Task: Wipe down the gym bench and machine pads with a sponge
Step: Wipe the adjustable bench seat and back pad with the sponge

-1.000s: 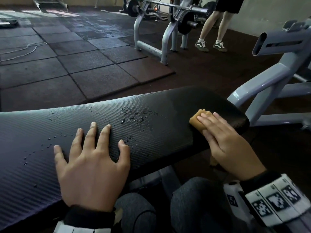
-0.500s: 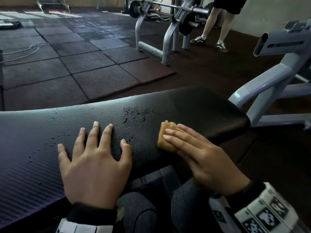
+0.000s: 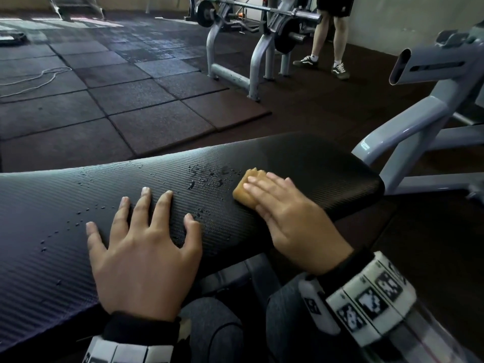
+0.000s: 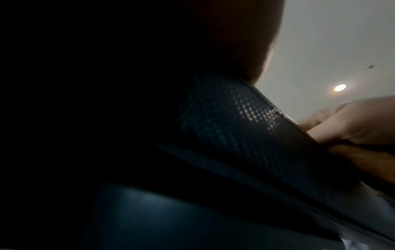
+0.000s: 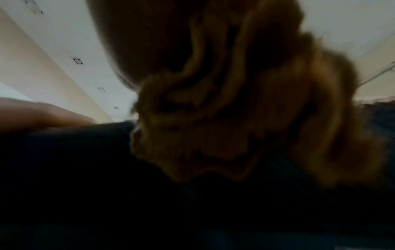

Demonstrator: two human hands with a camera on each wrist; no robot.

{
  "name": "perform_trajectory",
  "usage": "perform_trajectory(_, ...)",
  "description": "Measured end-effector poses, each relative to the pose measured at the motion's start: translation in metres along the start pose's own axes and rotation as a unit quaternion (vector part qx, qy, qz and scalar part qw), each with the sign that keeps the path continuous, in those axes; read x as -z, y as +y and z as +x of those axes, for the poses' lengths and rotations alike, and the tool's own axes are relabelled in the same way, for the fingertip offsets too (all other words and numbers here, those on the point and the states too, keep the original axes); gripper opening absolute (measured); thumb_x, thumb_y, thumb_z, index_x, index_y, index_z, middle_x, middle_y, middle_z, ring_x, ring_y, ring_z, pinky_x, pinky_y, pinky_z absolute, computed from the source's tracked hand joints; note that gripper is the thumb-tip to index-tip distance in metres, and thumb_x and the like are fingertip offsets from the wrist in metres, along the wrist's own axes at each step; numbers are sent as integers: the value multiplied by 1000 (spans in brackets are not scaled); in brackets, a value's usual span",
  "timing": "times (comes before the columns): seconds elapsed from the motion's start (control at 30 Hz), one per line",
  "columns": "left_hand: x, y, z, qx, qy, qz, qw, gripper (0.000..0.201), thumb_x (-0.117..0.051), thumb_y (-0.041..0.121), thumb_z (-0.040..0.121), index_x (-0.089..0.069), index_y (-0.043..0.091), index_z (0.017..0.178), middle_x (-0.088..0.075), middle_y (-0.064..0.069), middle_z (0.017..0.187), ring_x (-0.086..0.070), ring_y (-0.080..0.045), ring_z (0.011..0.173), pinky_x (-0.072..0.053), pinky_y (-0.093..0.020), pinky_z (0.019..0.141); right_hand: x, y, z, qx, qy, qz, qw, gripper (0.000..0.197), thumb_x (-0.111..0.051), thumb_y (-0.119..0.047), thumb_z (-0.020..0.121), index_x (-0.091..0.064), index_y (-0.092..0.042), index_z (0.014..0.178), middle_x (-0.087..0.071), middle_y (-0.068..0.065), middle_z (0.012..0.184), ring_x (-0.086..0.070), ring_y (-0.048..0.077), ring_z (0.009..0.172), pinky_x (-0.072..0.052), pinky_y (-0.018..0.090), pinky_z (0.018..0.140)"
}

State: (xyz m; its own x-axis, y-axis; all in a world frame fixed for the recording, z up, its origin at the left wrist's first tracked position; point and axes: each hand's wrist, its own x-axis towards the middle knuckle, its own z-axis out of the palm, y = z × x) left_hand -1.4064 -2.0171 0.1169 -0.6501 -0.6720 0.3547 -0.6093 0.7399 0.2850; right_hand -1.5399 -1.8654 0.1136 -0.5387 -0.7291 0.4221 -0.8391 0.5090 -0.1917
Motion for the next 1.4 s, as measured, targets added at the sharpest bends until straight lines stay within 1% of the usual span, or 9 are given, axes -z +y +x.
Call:
perform_trajectory(0.2, -1, -1, 0, 2, -3, 2, 1000, 57, -38, 54, 86, -58, 28, 132, -52, -2, 143, -41, -25, 137, -21, -58, 113, 25, 20, -45, 50, -43, 110, 992, 45, -42, -15, 91, -49, -19, 135, -41, -10, 145, -25, 13, 141, -24, 35, 114)
perform_trajectory(0.43, 0, 0, -1, 0, 3, 0, 1000, 56, -39, 53, 86, -60, 26, 130, -53, -4, 142, -43, -27, 136, -20, -58, 112, 24, 44, 0, -91, -54, 48, 993, 47, -39, -22, 88, -50, -18, 133, -45, -3, 142, -32, 21, 137, -26, 43, 114)
perform_trajectory(0.67, 0, 0, -1, -2, 3, 2, 1000, 56, -39, 53, 86, -60, 26, 131, -53, -4, 142, -43, -26, 136, -21, -58, 112, 16, 3, 5, 19, -74, 93, 993, 42, -41, -25, 91, -57, -16, 128, -50, 5, 132, -45, 22, 125, -33, 36, 109)
perform_trajectory(0.8, 0, 0, -1, -6, 9, -5, 1000, 56, -40, 51, 86, -60, 24, 131, -53, -5, 141, -43, -27, 136, -20, -59, 112, 35, 25, -13, 36, -129, 142, 981, 43, -42, -25, 91, -50, -29, 133, -44, -10, 140, -28, 9, 138, -26, 36, 114)
perform_trajectory(0.9, -1, -1, -1, -8, 14, -7, 1000, 56, -42, 50, 85, -61, 23, 130, -54, -6, 140, -44, -28, 135, -20, -59, 112, 48, 48, -6, 17, -142, 62, 988, 57, -44, -12, 86, -38, -35, 138, -36, -14, 145, -25, 17, 140, -18, 31, 115)
perform_trajectory(1.0, 0, -1, -1, -7, 15, -8, 1000, 55, -43, 49, 85, -61, 22, 129, -55, -7, 139, -44, -28, 135, -20, -59, 112, 59, 55, 6, -40, -181, -4, 983, 52, -41, -11, 97, -20, -33, 138, -19, -21, 143, -15, 9, 140, 1, 5, 108)
perform_trajectory(1.13, 0, -1, 0, -5, 12, -14, 1000, 55, -44, 49, 85, -62, 22, 129, -55, -7, 139, -44, -28, 135, -20, -59, 112, 61, 38, 10, -33, -271, -26, 962, 59, -39, -12, 97, -10, -29, 146, -1, -17, 152, 5, 11, 144, 3, 18, 116)
perform_trajectory(1.23, 1, -1, -1, -2, 14, -21, 1000, 55, -44, 49, 84, -62, 22, 129, -55, -7, 139, -44, -28, 135, -20, -59, 112, 62, 14, 24, 16, -334, -40, 942, 60, -33, -12, 99, 0, -22, 148, 14, -13, 149, 20, 5, 135, 17, 3, 103)
perform_trajectory(1.4, 1, -1, 0, -3, 14, -21, 1000, 55, -45, 49, 83, -62, 22, 128, -55, -7, 139, -45, -28, 134, -21, -59, 112, 50, -17, 74, 87, -399, -110, 906, 61, -33, -11, 99, -2, -21, 150, 5, -1, 157, 5, 11, 144, -6, 32, 117)
